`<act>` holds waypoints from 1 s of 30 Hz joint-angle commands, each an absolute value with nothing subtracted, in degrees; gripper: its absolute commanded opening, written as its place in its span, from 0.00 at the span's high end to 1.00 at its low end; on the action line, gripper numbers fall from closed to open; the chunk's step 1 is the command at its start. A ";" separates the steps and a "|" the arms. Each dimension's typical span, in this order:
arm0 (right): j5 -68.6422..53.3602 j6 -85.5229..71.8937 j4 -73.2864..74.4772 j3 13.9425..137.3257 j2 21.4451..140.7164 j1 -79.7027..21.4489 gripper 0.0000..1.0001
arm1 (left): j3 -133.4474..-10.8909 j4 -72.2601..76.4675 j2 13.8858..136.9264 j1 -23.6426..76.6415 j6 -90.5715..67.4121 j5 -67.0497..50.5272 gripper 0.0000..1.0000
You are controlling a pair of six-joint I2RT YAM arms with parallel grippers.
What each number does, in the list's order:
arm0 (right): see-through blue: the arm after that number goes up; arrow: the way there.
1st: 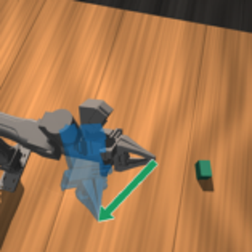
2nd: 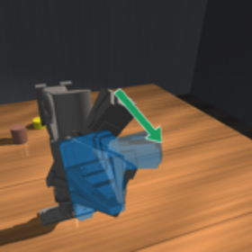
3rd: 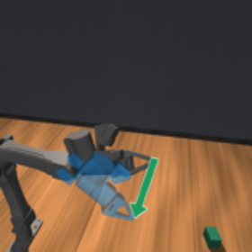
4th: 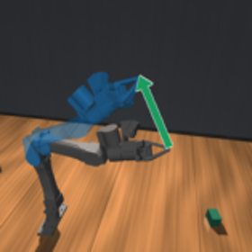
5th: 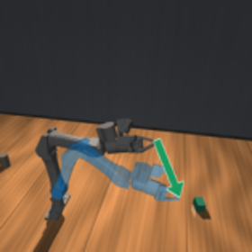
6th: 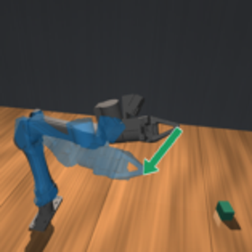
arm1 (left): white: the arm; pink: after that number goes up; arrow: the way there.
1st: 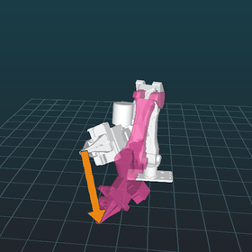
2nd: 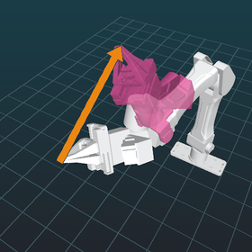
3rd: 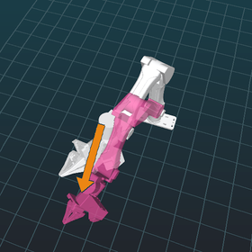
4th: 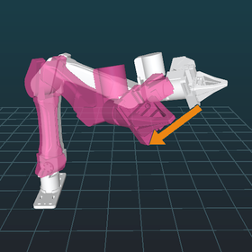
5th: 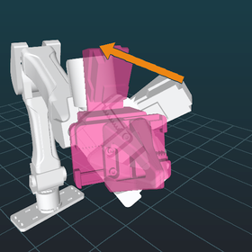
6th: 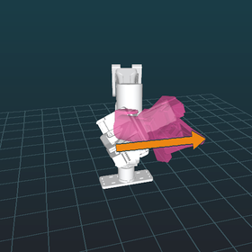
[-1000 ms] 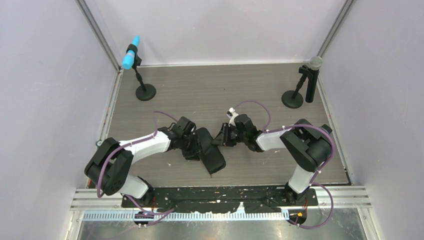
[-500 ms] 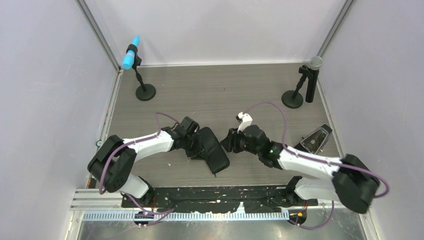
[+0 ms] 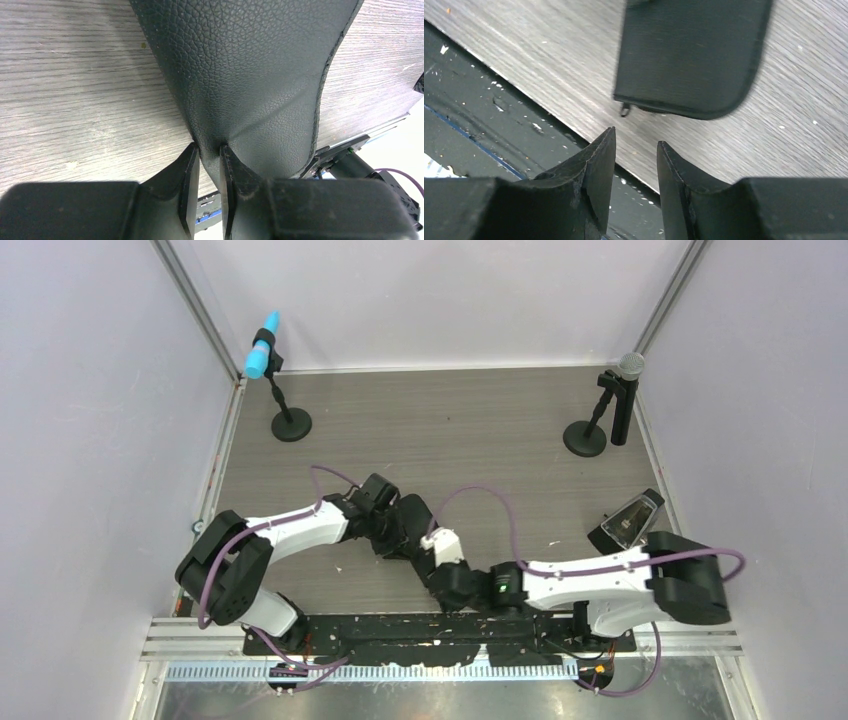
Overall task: Sort the hair-cutting tools
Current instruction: Close the hairdressing tool bag at the center of the board, then unzip the hairdressing tool bag at the center of the board.
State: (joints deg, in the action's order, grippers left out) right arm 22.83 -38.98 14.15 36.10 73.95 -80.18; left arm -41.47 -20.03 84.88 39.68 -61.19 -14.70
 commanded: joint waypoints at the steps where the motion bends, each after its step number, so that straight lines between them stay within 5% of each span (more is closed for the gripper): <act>1: 31.36 -39.55 21.86 45.88 82.04 -85.02 0.55 | -42.15 -20.69 86.04 40.73 -61.25 -9.43 0.79; 14: 29.05 -37.66 21.65 51.37 90.73 -85.69 0.52 | -43.04 -21.31 85.96 40.86 -61.58 -9.26 0.79; 30: 26.17 -38.42 19.47 49.76 94.36 -81.42 0.61 | -43.59 -21.88 86.09 41.39 -61.73 -9.05 0.79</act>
State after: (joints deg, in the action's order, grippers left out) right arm 26.26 -37.67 20.88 49.93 93.49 -82.67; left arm -42.63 -21.74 84.88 40.75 -61.56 -12.80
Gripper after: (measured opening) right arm 0.397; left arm 0.218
